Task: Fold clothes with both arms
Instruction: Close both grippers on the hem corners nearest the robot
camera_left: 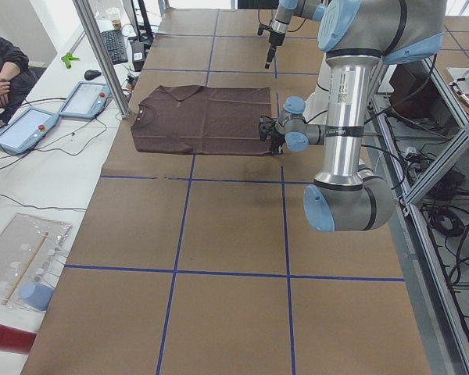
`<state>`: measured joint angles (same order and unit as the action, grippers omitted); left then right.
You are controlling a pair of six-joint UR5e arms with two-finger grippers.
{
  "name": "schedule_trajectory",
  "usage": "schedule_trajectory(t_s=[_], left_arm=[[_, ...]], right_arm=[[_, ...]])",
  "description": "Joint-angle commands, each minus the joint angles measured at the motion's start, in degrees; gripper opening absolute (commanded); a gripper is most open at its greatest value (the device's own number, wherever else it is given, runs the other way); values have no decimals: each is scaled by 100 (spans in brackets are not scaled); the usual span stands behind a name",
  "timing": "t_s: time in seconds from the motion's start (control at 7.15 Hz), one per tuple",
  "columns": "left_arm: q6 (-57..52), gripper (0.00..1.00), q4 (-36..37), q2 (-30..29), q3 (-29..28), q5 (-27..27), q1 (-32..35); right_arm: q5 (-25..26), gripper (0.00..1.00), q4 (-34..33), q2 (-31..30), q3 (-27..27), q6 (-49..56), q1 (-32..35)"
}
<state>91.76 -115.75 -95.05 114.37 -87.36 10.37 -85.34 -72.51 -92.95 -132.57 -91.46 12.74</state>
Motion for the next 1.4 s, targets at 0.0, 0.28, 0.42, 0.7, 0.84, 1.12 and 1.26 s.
schedule_trajectory(t_s=[0.0, 0.28, 0.42, 0.7, 0.84, 1.12, 1.26], left_arm=[[0, 0, 0, -14, 24, 0, 0], [9, 0, 0, -49, 32, 18, 9], [9, 0, 0, -84, 50, 18, 0], [9, 0, -9, -102, 59, 87, 61], [9, 0, -9, -102, 102, 149, 70], [0, 0, -17, -93, 164, 307, 79], [0, 0, -17, -93, 173, 308, 70]], right_arm=[[9, 100, -9, -12, 12, -3, 0], [376, 78, -18, 66, 361, -570, -113], [526, 67, -35, 180, 529, -644, -184], [921, 63, -53, 190, 1046, -680, -377], [949, 62, -53, 277, 1145, -793, -482], [1080, 51, -62, 409, 1172, -926, -606], [1090, 51, -62, 427, 1207, -926, -650]])
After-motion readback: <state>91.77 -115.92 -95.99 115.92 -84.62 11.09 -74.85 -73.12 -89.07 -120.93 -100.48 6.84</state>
